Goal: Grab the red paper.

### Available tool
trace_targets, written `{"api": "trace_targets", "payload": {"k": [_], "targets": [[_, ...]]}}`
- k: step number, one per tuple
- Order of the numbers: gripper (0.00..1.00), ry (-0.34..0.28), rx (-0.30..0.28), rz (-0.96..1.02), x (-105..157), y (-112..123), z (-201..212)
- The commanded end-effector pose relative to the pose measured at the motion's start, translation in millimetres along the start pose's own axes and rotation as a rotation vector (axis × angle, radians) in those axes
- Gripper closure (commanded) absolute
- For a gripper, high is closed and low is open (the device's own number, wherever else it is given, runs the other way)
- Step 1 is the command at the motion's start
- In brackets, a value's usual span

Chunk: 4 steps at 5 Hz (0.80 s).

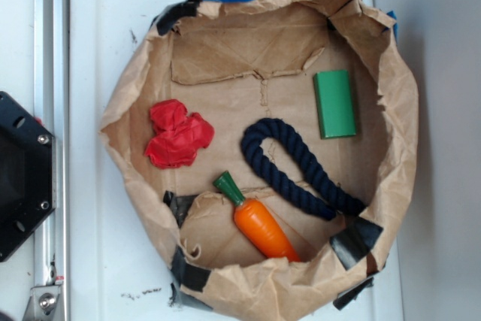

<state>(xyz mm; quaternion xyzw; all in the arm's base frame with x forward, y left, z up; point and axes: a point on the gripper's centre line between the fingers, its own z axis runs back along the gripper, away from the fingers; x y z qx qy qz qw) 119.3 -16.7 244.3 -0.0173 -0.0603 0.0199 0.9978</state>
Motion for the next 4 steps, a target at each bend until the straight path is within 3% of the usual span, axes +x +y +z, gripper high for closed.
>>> {"api": "trace_targets", "payload": {"k": [1,2,4], "targets": [[0.0,0.0,0.0,0.0,0,0,0],[0.0,0.013,0.037,-0.011,32,11,-3],[0.0,0.025,0.045,-0.054,82,30,-30]]}}
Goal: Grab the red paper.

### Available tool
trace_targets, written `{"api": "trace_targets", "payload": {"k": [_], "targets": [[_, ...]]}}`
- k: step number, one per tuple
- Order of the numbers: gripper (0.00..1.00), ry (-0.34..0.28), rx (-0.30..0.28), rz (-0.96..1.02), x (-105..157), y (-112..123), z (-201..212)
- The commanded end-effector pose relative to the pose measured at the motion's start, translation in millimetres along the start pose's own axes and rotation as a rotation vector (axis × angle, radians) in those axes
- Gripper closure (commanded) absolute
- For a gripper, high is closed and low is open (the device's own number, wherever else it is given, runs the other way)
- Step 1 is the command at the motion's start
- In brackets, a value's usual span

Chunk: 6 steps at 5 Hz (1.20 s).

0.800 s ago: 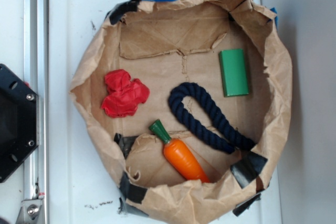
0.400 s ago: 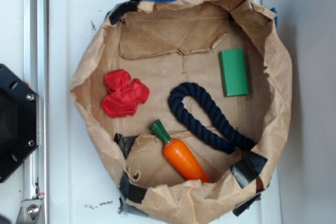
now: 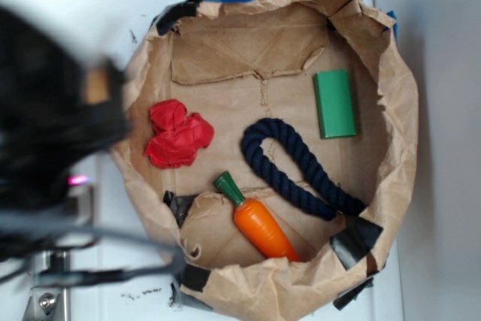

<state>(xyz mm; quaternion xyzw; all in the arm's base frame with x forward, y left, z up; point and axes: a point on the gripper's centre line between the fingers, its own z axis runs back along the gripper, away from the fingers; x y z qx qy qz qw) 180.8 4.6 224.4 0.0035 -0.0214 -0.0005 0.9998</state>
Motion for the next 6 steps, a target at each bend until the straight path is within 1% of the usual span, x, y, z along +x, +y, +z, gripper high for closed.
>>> {"api": "trace_targets", "payload": {"k": [1,2,3,4,5,6], "targets": [[0.0,-0.065,0.012,-0.003,36,17,-25],[0.0,-0.066,-0.022,0.01,40,13,-55],[0.0,-0.029,-0.073,-0.001,44,23,-83],[0.0,-0.013,-0.096,0.007,51,33,-98],[0.0,0.004,-0.118,0.03,51,37,-109],[0.0,0.043,-0.133,0.018,56,31,-124]]}}
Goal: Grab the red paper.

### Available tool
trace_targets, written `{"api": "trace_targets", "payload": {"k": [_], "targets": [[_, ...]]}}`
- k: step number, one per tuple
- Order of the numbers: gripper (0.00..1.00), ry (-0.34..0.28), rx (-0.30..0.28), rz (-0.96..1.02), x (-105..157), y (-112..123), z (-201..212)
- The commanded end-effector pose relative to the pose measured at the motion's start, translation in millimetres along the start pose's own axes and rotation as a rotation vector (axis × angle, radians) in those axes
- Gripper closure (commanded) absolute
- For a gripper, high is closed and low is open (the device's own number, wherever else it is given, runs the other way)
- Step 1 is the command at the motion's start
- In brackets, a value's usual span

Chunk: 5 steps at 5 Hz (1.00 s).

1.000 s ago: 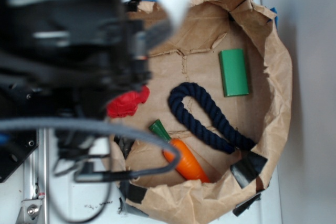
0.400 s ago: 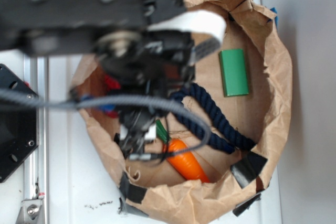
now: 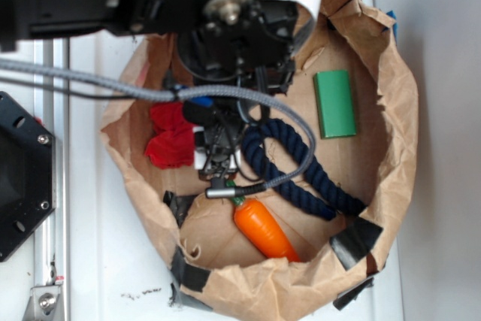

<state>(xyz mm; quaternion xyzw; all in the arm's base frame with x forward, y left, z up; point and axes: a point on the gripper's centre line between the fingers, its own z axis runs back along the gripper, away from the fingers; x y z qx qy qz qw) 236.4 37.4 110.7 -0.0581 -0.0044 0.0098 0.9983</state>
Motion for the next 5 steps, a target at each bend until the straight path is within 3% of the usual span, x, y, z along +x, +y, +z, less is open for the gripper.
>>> {"api": "trace_targets", "payload": {"k": [1,2,5], "targets": [[0.0,0.078,-0.033,-0.014,2.8,-10.3,-18.4],[0.0,0.128,-0.044,-0.035,-3.0,-11.4,-20.7],[0.0,0.137,-0.046,-0.065,-6.2,-8.7,-12.5]]}}
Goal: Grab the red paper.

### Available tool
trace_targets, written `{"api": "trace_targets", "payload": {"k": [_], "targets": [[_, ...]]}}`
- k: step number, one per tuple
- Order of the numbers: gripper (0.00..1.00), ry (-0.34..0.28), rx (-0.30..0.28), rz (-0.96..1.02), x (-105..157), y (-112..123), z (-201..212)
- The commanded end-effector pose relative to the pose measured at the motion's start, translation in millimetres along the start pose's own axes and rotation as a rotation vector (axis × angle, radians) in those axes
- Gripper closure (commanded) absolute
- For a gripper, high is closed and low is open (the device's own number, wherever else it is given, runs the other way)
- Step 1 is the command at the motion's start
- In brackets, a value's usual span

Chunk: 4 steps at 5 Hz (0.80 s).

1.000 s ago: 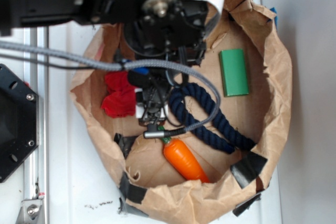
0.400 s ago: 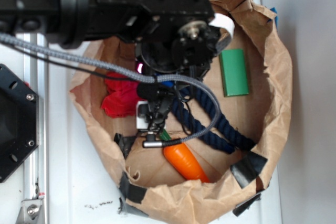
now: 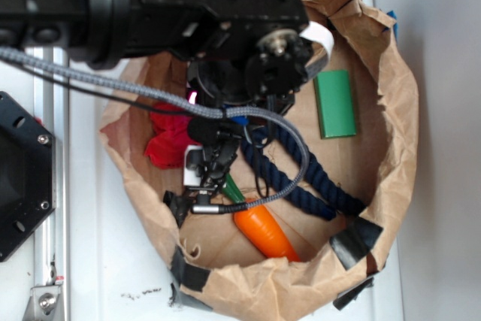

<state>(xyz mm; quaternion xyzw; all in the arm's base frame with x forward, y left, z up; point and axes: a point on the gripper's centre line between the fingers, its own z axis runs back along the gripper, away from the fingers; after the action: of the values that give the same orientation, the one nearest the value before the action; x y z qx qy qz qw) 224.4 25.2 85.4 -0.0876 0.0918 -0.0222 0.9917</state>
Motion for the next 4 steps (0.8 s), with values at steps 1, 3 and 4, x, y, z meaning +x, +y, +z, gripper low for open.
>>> {"api": "trace_targets", "payload": {"k": [1,3,4], "targets": [[0.0,-0.059,0.015,-0.014,3,0,15],[0.0,-0.044,-0.006,-0.027,2,-6,-3],[0.0,-0.029,-0.005,-0.042,-1,-10,-18]]}}
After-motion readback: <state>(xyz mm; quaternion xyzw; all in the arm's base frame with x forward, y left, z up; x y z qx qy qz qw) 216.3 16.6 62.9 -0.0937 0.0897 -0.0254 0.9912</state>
